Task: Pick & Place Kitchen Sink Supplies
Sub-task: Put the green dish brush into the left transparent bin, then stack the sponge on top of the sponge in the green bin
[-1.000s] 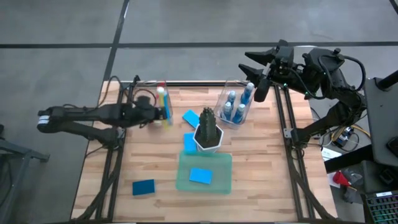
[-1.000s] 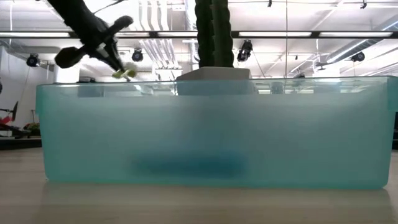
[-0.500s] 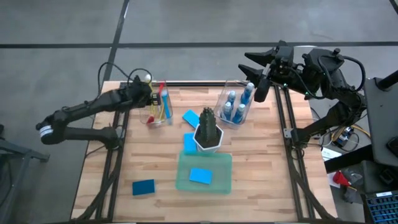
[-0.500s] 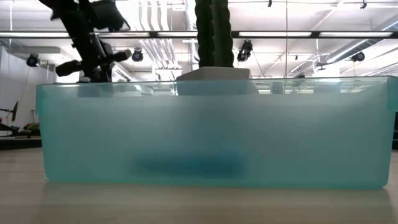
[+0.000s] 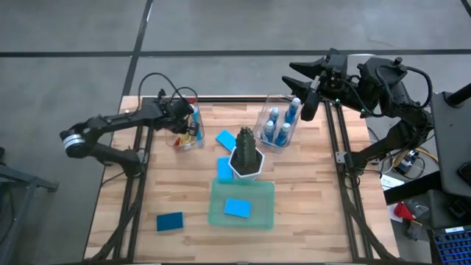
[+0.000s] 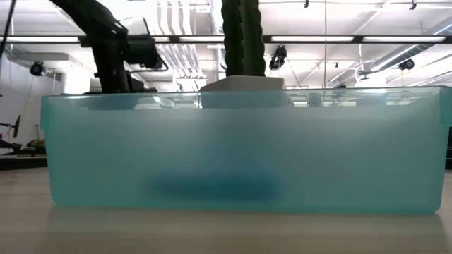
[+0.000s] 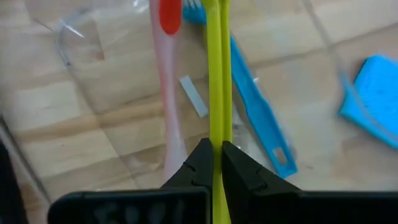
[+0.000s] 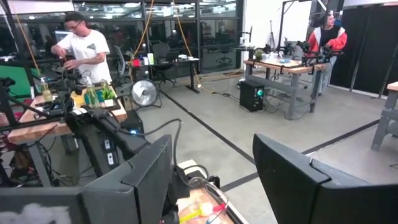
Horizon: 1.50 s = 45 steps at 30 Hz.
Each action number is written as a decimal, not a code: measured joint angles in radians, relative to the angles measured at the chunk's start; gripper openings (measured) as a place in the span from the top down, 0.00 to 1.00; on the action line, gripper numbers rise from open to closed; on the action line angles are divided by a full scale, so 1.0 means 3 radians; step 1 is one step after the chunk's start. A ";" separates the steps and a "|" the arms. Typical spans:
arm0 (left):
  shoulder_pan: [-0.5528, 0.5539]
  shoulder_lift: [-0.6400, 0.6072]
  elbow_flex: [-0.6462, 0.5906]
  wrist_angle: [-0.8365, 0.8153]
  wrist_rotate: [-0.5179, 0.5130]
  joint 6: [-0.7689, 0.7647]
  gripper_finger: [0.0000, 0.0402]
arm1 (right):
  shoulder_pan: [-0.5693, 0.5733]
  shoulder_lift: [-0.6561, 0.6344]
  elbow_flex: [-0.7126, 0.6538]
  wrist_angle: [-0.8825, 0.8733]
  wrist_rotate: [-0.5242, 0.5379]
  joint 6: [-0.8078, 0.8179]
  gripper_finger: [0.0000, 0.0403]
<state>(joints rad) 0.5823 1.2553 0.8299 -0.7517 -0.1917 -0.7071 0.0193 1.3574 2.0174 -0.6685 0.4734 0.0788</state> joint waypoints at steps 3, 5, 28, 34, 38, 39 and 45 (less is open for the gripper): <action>0.0001 0.0113 0.0000 0.0000 0.0003 -0.0052 0.96 | 0.0000 0.0000 -0.0007 0.0001 -0.0001 0.0001 0.46; 0.0001 0.0151 0.0000 0.0001 0.0002 -0.0139 0.95 | 0.0000 0.0000 -0.0013 -0.0005 -0.0001 0.0000 0.46; -0.0169 -0.0669 0.0240 -0.0055 0.1386 0.0212 0.62 | -0.0001 0.0000 -0.0031 -0.0029 -0.0001 -0.0119 0.46; -0.0536 -0.0977 0.0251 -0.0089 0.1935 0.0346 0.62 | -0.0003 0.0008 -0.0031 -0.0029 -0.0001 -0.0127 0.46; -0.0993 -0.1058 0.0249 -0.0068 0.2083 0.0250 0.62 | -0.0003 0.0007 -0.0031 -0.0029 -0.0001 -0.0128 0.46; -0.1131 -0.1067 0.0249 -0.0048 0.2082 0.0197 0.62 | -0.0003 0.0008 -0.0031 -0.0029 -0.0001 -0.0128 0.46; -0.1969 -0.0998 0.0242 -0.0039 0.2012 -0.0213 0.62 | -0.0003 0.0008 -0.0031 -0.0027 -0.0001 -0.0127 0.46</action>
<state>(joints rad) -0.0084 0.9558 0.9025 -0.7633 0.4119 -0.7709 0.0185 1.3598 2.0083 -0.6765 0.4732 0.0406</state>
